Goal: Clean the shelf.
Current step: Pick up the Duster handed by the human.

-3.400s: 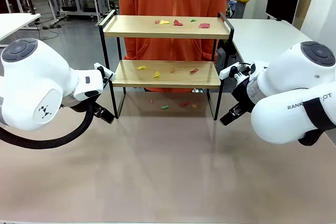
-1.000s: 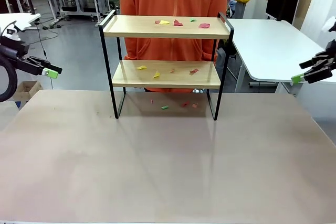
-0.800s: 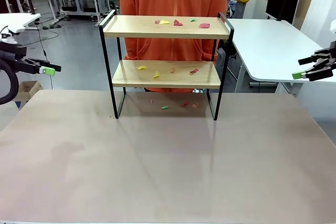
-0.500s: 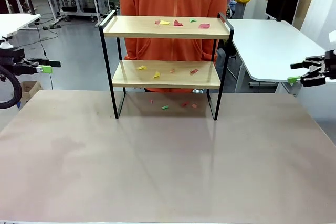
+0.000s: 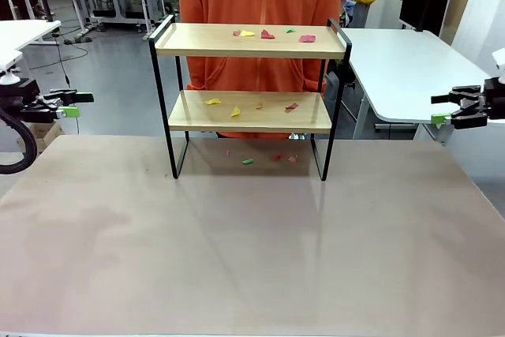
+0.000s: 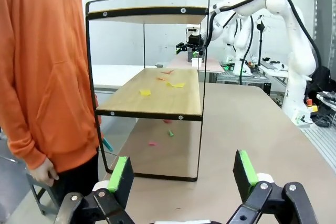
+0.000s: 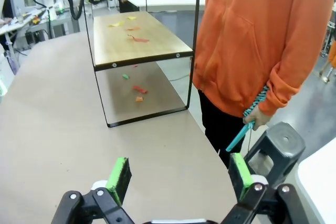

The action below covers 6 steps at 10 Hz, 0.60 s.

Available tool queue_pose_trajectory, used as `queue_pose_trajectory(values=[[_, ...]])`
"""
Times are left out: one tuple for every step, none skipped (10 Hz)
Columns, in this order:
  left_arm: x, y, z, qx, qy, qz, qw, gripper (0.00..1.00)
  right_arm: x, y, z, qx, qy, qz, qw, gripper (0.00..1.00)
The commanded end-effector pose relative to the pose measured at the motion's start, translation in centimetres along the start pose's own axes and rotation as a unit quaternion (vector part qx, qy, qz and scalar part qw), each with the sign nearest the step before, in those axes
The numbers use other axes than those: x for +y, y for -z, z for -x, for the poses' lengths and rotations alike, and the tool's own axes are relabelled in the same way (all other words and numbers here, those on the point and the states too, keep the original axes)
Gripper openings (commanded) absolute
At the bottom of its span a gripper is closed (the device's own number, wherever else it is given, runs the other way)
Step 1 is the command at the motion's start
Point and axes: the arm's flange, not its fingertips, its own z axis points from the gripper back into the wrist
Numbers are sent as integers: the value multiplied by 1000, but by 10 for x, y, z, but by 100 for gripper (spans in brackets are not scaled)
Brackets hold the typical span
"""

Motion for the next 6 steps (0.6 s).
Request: queue_pose_trajectory(values=[[3, 0, -2, -24, 36, -12, 999, 100, -17, 2, -2, -24, 22, -3, 999, 100], [2, 0, -3, -23, 42, -22, 999, 100, -19, 2, -2, -28, 26, -5, 999, 100], [2, 0, -4, -22, 42, -24, 999, 100, -22, 2, -2, -35, 33, -11, 999, 100], [3, 0, -4, -22, 45, -25, 998, 100, -27, 3, -3, -39, 35, -15, 999, 100], [2, 0, -5, -22, 46, -28, 998, 100, -30, 4, -4, -39, 37, -14, 998, 100], [1, -1, -5, -22, 46, -29, 998, 100, -31, 4, -5, -40, 38, -14, 998, 100]])
